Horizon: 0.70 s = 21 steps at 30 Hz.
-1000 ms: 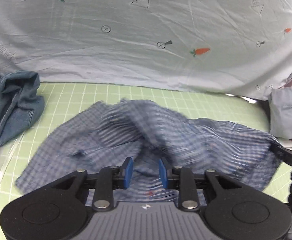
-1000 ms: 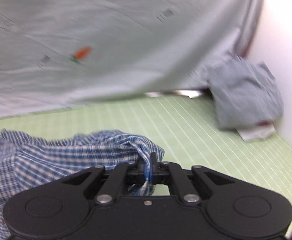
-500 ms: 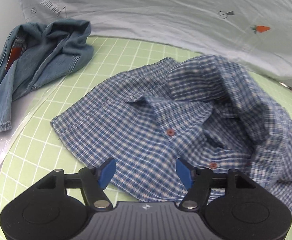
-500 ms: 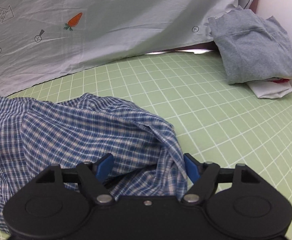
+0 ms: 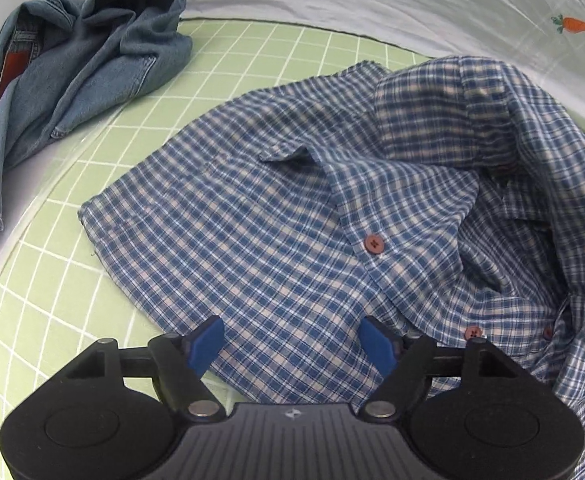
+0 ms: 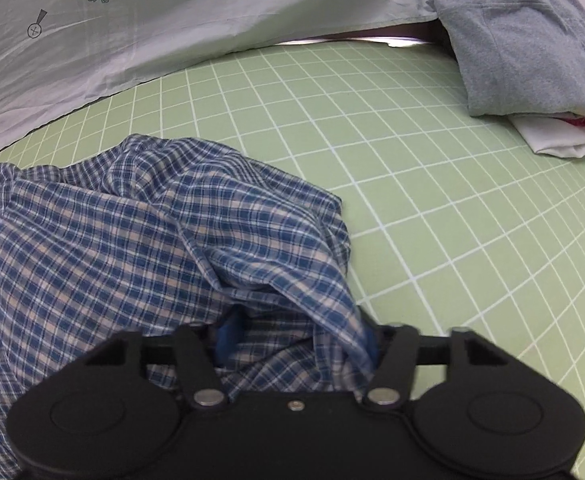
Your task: Fold clothes
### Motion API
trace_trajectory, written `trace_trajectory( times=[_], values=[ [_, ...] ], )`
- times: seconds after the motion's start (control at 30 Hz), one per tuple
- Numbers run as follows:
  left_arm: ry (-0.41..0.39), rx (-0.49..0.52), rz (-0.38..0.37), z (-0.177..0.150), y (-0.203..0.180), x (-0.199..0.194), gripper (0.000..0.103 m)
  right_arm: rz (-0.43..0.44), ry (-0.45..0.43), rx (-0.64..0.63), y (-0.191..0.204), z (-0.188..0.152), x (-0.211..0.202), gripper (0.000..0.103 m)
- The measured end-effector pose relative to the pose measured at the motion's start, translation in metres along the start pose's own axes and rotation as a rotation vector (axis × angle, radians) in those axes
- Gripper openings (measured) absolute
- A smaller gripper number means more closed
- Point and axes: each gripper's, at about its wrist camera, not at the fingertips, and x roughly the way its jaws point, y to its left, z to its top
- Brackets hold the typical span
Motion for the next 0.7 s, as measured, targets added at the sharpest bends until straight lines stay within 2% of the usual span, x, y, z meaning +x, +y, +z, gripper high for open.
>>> trace_trajectory(
  times=[0.07, 0.13, 0.23, 0.33, 0.37, 0.4, 0.47, 0.6, 0.7],
  values=[
    [0.007, 0.009, 0.003, 0.000, 0.000, 0.002, 0.076, 0.015, -0.019, -0.053, -0.003, 0.005, 0.002, 0.010],
    [0.014, 0.015, 0.012, -0.001, 0.000, 0.004, 0.076, -0.026, -0.088, -0.100, -0.013, 0.020, -0.001, 0.009],
    [-0.002, 0.019, 0.030, -0.003, 0.002, 0.000, 0.076, -0.079, -0.221, 0.027, -0.044, 0.051, -0.014, 0.008],
    [-0.012, 0.009, 0.032, -0.006, 0.005, -0.002, 0.076, -0.161, -0.293, 0.073, -0.061, 0.071, -0.027, 0.010],
    [-0.013, 0.011, 0.031, -0.006, 0.004, -0.003, 0.076, -0.161, -0.296, 0.081, -0.063, 0.071, -0.031, 0.016],
    [-0.015, 0.015, 0.030, -0.007, 0.002, -0.003, 0.076, -0.156, -0.297, 0.092, -0.064, 0.070, -0.034, 0.029],
    [-0.017, 0.023, 0.028, -0.009, 0.000, -0.004, 0.076, -0.122, -0.287, 0.079, -0.056, 0.060, -0.038, 0.046],
    [-0.023, 0.040, 0.024, -0.012, -0.005, -0.007, 0.078, -0.084, -0.251, -0.016, -0.021, 0.033, -0.040, 0.067],
    [-0.027, 0.052, 0.020, -0.014, -0.009, -0.008, 0.081, -0.007, -0.250, -0.058, 0.009, 0.021, -0.047, 0.074]
  ],
)
